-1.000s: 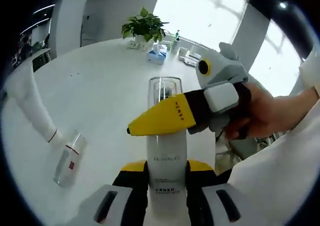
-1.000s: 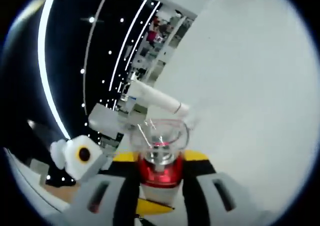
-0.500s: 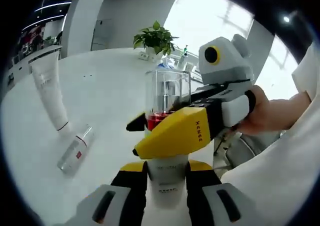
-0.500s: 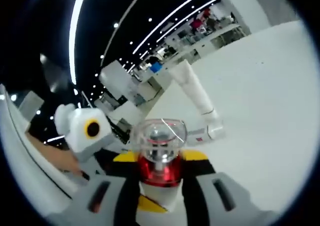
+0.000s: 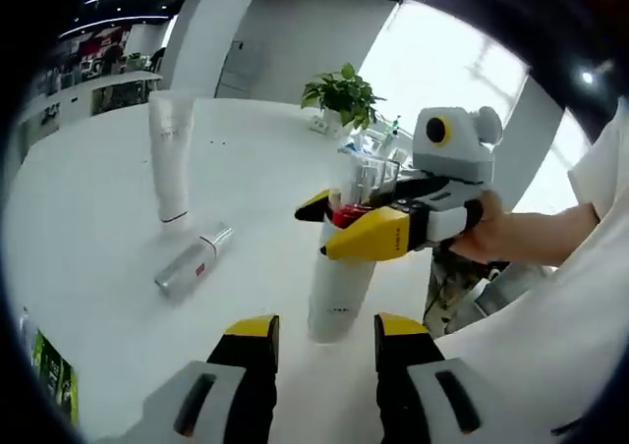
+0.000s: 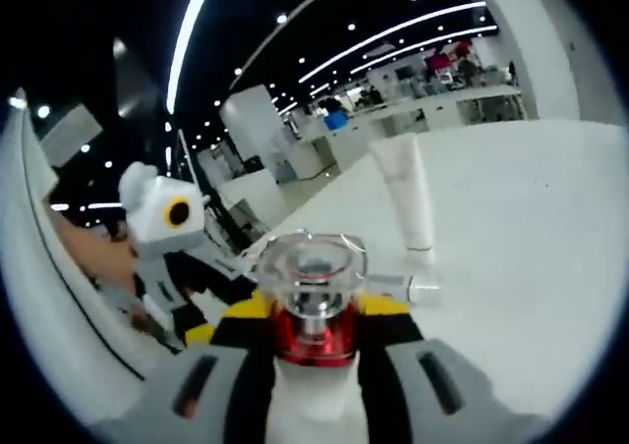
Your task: Arrange the skincare products in the storage area until every visible bottle or jar stands upright without overlapping.
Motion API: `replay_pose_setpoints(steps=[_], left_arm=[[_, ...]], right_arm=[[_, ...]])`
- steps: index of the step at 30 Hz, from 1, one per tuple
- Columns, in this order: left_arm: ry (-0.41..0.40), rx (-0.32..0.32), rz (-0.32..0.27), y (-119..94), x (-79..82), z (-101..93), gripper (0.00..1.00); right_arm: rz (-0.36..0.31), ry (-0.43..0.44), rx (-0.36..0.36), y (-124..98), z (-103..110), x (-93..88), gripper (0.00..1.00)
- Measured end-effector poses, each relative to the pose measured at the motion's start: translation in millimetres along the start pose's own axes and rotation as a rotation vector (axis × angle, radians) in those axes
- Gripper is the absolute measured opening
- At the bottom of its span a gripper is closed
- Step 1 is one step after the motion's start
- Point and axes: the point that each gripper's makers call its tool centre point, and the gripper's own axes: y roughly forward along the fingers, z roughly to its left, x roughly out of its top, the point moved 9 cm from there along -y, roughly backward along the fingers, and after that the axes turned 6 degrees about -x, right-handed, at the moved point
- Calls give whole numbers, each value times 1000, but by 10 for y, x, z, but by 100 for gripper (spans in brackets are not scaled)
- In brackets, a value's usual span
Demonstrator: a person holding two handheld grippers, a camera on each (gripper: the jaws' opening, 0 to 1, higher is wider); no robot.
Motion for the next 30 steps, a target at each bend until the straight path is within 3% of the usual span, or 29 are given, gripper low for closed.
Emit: replay_pose_setpoints(steps=[7,16,21,24,30], left_arm=[[-20,39,-13,-122,-165,-3,39],[-15,52,-3,-135,-204,-26,39],[-7,60,1,-148,-218,-40,39],[-35,58,-11,-152,-216,-54,39],[-15,58,-13,-144,-151,-80,39]], right_arm=[[11,-129,40,74,22,-28,29],[34,-303,115,156,39,-135,29],[36,-341,169,141,27,-219,29],[17,-349,181,107,25,-220,29],[-24,-351,220,91,-1,-242,30]])
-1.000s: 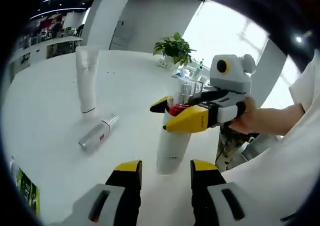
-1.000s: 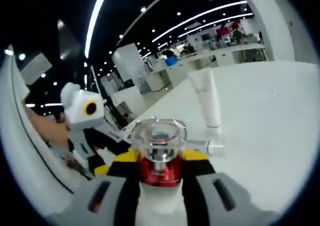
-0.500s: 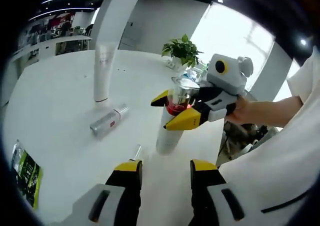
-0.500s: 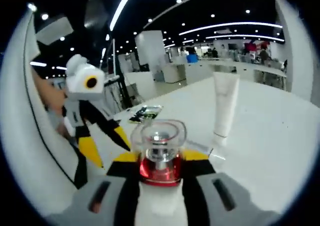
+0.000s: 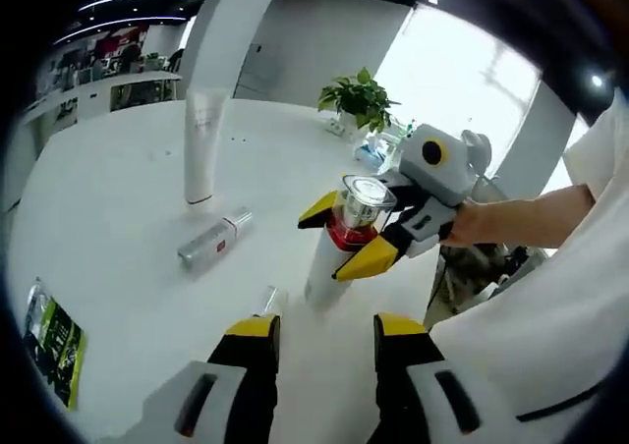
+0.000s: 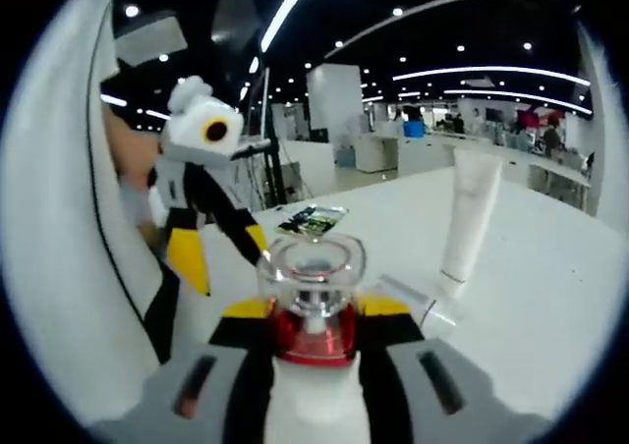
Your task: Arrange the skincare products in the storage area until every visible bottle or jar stands upright without overlapping.
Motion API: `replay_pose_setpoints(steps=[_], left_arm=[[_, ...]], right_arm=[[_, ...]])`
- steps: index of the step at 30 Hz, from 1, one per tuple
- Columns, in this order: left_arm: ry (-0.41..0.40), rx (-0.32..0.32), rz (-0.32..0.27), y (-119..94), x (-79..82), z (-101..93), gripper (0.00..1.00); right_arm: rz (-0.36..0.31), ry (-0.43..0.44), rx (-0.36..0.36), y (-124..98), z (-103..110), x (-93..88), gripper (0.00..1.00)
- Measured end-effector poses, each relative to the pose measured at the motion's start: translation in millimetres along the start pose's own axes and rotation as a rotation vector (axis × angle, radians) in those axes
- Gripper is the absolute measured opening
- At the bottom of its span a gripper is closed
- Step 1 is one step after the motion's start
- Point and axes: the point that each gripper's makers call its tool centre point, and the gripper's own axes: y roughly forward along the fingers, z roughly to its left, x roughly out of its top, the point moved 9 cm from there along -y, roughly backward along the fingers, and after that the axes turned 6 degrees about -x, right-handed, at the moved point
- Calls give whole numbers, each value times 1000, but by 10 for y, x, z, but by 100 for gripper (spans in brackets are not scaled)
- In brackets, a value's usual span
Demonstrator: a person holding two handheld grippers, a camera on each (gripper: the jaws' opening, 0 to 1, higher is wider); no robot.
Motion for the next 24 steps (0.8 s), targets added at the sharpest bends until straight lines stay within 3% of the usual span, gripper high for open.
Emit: replay_pose_setpoints(steps=[15,24], left_arm=[[-7,10,12,1,-149,-106,38],[-50,-3,-36,19,-193,-220,38]], right_arm=[[4,-32,25,-49,35,-19,31],[33,-43,5,-90,47,-51,31]])
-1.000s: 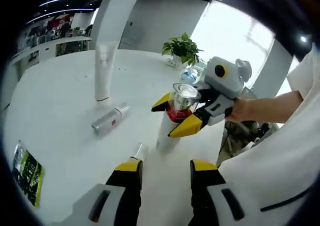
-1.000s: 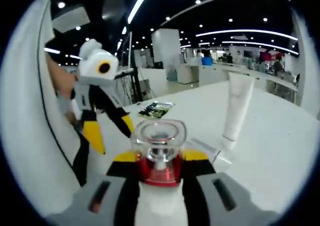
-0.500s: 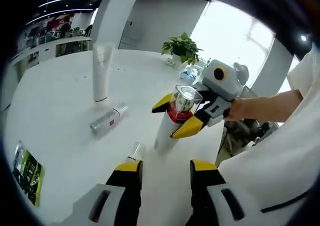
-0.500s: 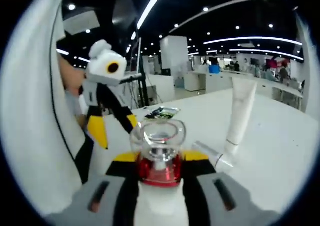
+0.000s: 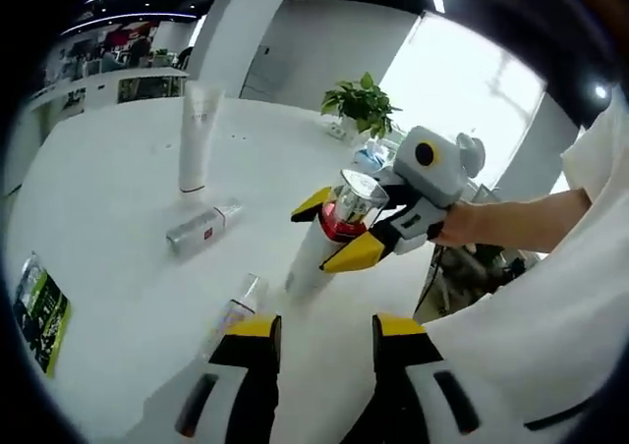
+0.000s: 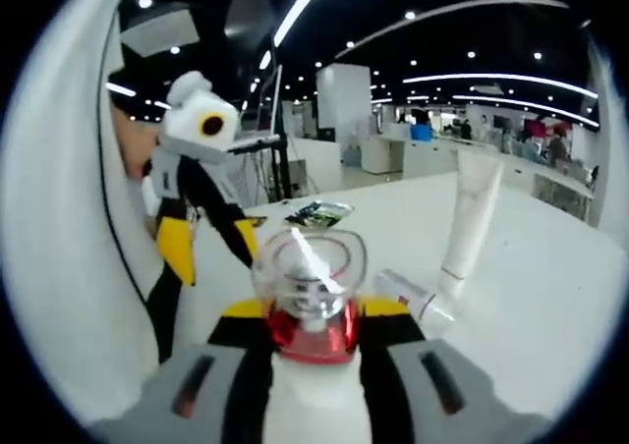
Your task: Arrange the skincare products in the storage area until every visible bottle or jar stands upright without overlapping.
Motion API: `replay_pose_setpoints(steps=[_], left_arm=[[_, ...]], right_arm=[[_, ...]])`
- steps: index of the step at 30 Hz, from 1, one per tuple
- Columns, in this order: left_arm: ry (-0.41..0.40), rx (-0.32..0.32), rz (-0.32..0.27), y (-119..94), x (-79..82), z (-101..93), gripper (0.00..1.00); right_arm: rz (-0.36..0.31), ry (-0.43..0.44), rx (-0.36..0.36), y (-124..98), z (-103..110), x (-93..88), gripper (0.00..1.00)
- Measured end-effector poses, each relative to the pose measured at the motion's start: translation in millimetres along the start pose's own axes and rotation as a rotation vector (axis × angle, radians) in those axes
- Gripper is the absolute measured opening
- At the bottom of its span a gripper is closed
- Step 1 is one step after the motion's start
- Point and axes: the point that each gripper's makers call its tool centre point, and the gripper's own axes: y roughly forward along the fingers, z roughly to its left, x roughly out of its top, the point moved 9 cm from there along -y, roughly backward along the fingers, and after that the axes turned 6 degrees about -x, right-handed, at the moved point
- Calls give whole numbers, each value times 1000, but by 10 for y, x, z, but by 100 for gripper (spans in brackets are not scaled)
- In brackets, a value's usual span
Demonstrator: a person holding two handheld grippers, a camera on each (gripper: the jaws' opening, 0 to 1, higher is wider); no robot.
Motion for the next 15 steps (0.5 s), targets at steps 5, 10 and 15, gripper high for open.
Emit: replay_pose_setpoints(steps=[5,10,15], left_arm=[[-41,9,-22,-19,-61,-23,38],[-84,37,-62,-52,-114,-66,38],[-142,94,-130,-130,-193,-41,38]], right_arm=[[36,37,3,4,-11,-32,37],[67,103,-3,-43,4,-72,42],[114,117,35,-35,45,-117,42]])
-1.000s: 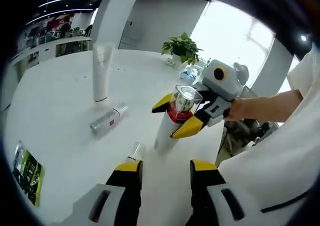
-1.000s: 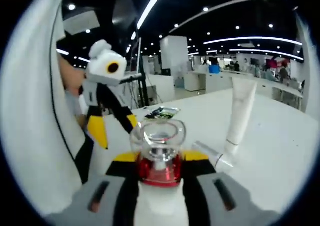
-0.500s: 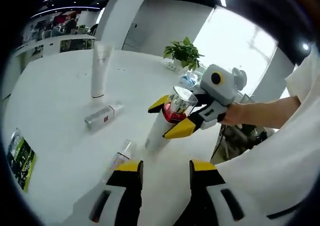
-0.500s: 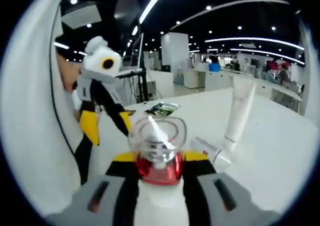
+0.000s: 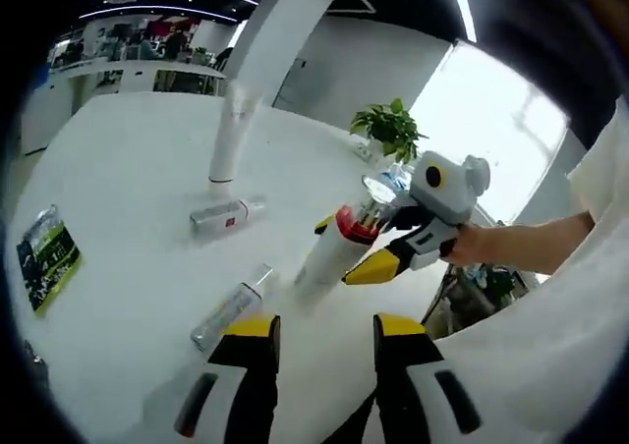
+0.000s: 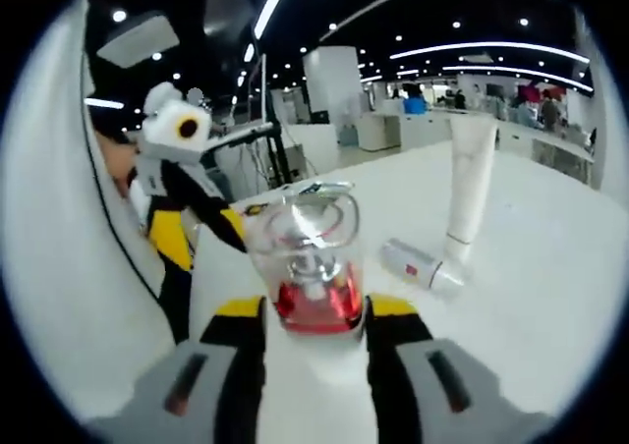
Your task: Arrange the skincare products in the storage area until every visible bottle or jar stands upright without overlapping.
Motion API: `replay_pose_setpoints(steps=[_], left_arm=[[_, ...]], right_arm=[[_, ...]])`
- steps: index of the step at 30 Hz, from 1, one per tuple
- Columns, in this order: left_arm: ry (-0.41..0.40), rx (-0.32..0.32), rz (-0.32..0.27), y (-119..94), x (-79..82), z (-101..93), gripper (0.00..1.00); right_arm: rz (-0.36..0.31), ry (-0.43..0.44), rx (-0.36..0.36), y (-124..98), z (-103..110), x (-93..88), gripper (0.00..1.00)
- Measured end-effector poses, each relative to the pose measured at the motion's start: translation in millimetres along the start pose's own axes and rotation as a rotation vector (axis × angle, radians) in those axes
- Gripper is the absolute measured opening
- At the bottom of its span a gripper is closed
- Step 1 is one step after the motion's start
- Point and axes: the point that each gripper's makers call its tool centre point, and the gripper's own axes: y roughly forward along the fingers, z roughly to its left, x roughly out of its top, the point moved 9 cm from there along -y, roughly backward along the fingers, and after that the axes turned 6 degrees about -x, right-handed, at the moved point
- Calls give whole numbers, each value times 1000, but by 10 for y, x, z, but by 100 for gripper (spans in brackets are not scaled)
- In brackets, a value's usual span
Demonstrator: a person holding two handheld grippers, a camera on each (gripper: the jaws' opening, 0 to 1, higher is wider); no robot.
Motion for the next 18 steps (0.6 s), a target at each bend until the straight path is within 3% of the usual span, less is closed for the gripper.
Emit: replay_pose_setpoints(steps=[5,11,18], left_arm=[[-33,46,-59,-122,-66,46,38],[-30,96,-72,-229,-89,79,38],[-30,124,-95,-310,-80,135,38]], right_arm=[[35,27,18,38,-11,-9,52],[43,70,9,107,-69,-28,61],[62,91,13,162,-48,-45,64]])
